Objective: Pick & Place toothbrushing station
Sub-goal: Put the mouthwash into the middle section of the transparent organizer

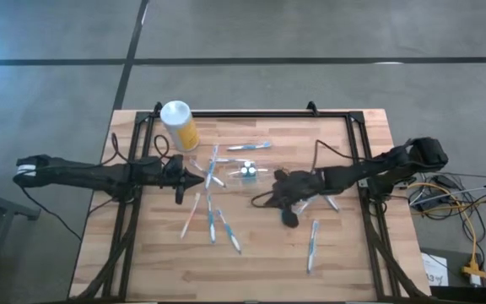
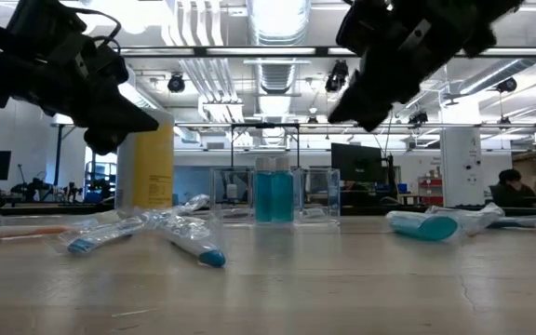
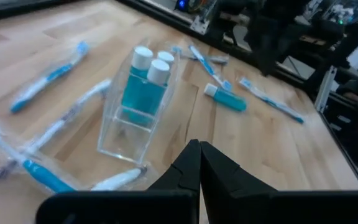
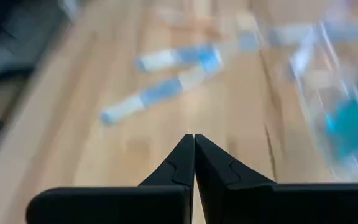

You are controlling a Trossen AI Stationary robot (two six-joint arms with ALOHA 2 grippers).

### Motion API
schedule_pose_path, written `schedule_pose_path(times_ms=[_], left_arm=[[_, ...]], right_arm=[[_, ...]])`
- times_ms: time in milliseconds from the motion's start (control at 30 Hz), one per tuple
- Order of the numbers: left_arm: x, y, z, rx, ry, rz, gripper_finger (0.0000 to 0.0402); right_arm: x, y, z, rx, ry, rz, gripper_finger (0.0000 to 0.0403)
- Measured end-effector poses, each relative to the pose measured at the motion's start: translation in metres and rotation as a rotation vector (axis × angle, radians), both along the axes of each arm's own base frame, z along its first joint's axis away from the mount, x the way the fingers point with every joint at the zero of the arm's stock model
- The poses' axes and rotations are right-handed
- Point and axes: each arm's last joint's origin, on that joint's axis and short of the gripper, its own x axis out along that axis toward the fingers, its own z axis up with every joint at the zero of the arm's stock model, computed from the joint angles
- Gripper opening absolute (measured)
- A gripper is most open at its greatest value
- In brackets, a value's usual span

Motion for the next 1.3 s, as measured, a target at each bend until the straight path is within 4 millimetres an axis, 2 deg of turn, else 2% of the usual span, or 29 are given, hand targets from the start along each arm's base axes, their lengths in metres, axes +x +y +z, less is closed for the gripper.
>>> schedule_pose_path(times_ms=[167,333,467,600,800,933,1133,1300], left_arm=[[0.0,-0.001,-0.002,0.006,0.02,-0.035,0.0005],[-0.001,-0.001,-0.007,0.02,0.066,-0.041,0.0005],[-0.002,-0.001,-0.008,0.029,0.074,-0.045,0.0005],[-0.002,-0.001,-0.01,0.067,0.081,-0.056,0.0005],[-0.003,-0.001,-0.013,0.075,0.098,-0.06,0.0005],[-0.003,-0.001,-0.013,0.081,0.098,-0.069,0.0005],[-0.004,-0.001,-0.014,0.092,0.106,-0.076,0.0005],[-0.003,-0.002,-0.014,0.112,0.108,-0.084,0.0005]], right_arm=[[-0.005,0.018,0.014,-0.159,0.224,-0.089,0.0008],[-0.008,0.028,0.024,-0.085,0.314,-0.161,0.0016],[-0.012,0.029,0.025,0.047,0.398,-0.273,0.006],[-0.014,0.029,0.024,0.145,0.437,-0.384,0.0132],[-0.016,0.023,0.016,0.233,0.457,-0.543,0.0234],[-0.021,0.019,0.005,0.248,0.48,-0.648,0.0278],[-0.015,0.016,-0.011,0.265,0.491,-0.706,0.0298],[-0.008,0.019,-0.041,0.25,0.606,-0.695,0.0287]])
